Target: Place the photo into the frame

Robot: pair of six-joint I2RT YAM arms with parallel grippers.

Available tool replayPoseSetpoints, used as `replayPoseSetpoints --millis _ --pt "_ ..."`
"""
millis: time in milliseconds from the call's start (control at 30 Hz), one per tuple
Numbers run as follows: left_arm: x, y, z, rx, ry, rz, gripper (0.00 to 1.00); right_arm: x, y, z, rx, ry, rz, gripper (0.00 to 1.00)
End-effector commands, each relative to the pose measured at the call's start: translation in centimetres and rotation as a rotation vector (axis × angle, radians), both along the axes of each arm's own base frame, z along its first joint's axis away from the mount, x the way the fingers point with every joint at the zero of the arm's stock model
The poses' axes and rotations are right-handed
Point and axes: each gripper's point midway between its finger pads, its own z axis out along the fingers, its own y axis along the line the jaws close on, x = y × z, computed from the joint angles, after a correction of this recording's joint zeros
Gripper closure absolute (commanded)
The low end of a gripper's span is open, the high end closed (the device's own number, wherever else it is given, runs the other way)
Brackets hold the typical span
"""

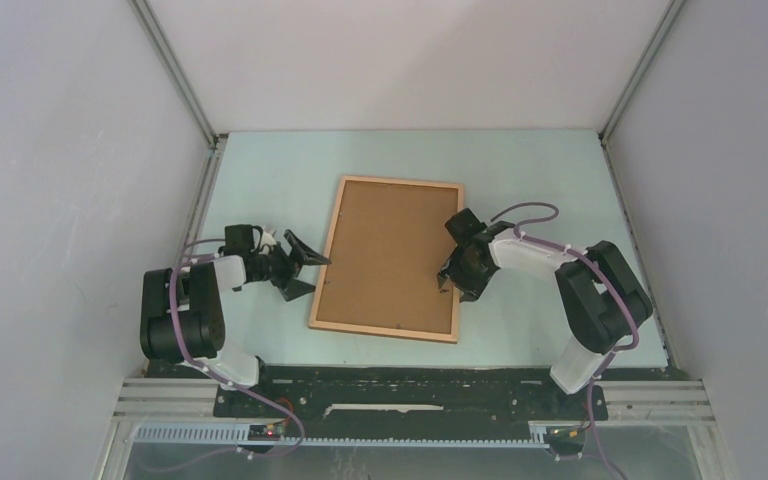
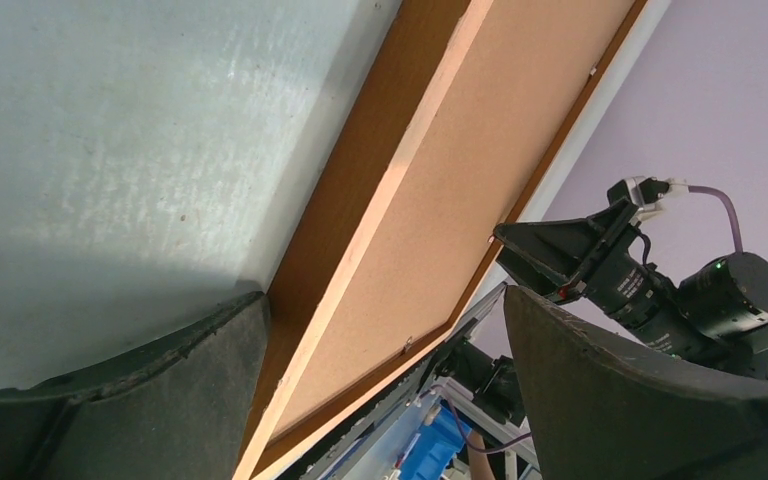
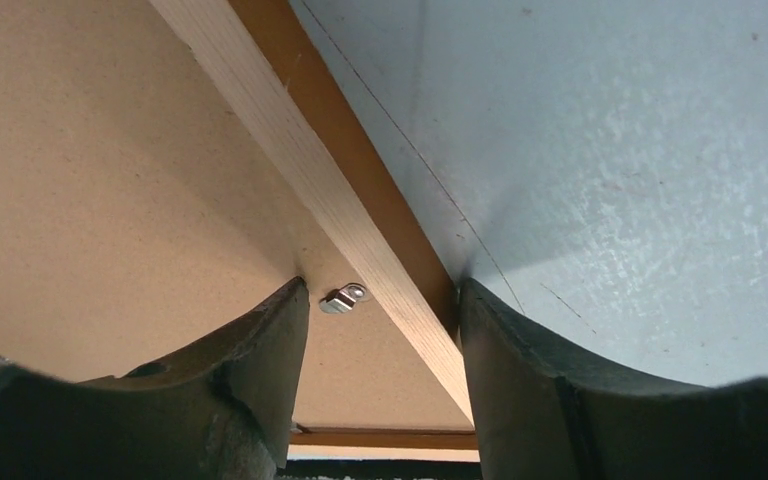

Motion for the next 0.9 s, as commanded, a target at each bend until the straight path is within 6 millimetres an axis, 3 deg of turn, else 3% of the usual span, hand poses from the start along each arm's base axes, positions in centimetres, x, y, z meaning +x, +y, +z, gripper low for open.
replayPoseSetpoints --millis 0,333,700,867 --pt "-1.1 -0.7 -0.2 -0.045 0.034 -0.008 0.04 -0.7 1.0 0.4 -0.038 0.023 -0.024 0.38" --pt "-1.0 -0.5 0.0 -0.055 0.025 0.004 0.05 -1.7 1.0 0.3 -0.087 0.024 0.06 0.58" --pt "-0.9 -0.4 0.2 -0.058 0.015 0.008 0.04 -1.0 0.9 0.7 -0.08 -0.045 0.273 1.0" --pt "-0.8 -0.3 0.2 -0.056 0.013 0.011 0.04 0.0 0.5 0.6 -0.066 -0.088 0.413 1.0"
